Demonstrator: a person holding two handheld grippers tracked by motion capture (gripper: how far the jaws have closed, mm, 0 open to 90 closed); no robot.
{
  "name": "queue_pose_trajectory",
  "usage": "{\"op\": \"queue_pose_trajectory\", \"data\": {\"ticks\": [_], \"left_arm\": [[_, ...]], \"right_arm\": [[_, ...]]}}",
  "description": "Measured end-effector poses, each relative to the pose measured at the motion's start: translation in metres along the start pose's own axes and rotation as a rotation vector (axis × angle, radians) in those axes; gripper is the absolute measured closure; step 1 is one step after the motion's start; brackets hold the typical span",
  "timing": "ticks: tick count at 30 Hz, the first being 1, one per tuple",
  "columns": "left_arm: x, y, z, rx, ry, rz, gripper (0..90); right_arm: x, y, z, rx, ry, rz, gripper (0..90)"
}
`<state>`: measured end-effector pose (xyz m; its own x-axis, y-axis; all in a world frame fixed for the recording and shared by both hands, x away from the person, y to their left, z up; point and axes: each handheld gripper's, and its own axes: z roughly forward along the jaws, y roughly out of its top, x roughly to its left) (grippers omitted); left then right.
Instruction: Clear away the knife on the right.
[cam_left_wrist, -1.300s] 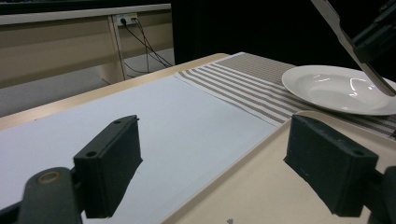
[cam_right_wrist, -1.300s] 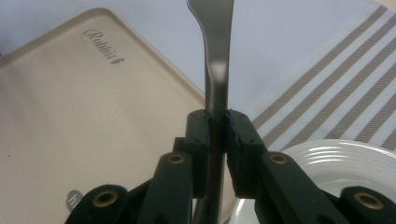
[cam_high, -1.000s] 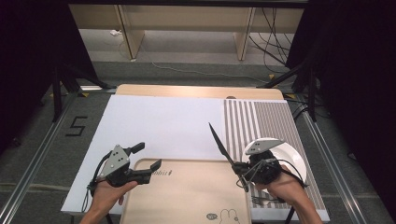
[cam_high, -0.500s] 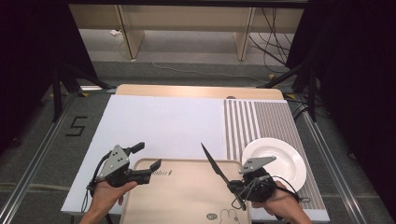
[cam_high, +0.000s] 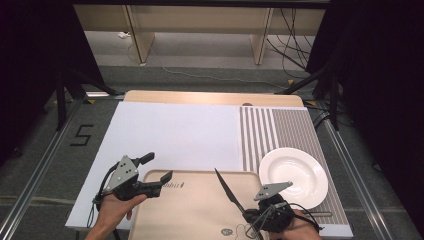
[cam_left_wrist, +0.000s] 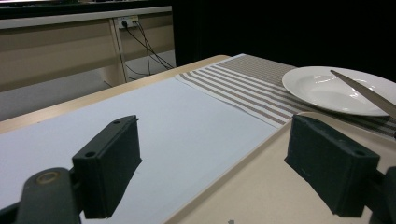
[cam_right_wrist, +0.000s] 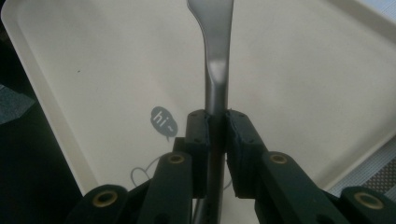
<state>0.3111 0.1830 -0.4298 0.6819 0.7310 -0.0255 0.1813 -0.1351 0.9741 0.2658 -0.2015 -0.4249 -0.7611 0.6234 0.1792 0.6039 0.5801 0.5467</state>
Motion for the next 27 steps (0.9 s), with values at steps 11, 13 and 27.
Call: {"op": "queue_pose_trajectory", "data": {"ticks": [11, 13, 27], "left_arm": [[0.000, 0.000, 0.000, 0.002, 0.004, 0.001, 16.8], [0.000, 0.000, 0.000, 0.002, 0.002, 0.004, 16.8], [0.000, -0.001, 0.001, 0.002, 0.001, 0.010, 16.8]], "right_arm": [[0.009, -0.005, 0.007, 0.038, 0.011, -0.003, 80.3], [0.011, -0.006, 0.008, 0.050, 0.000, 0.007, 80.2], [0.015, -0.007, 0.020, 0.122, -0.019, 0.004, 80.2]]}}
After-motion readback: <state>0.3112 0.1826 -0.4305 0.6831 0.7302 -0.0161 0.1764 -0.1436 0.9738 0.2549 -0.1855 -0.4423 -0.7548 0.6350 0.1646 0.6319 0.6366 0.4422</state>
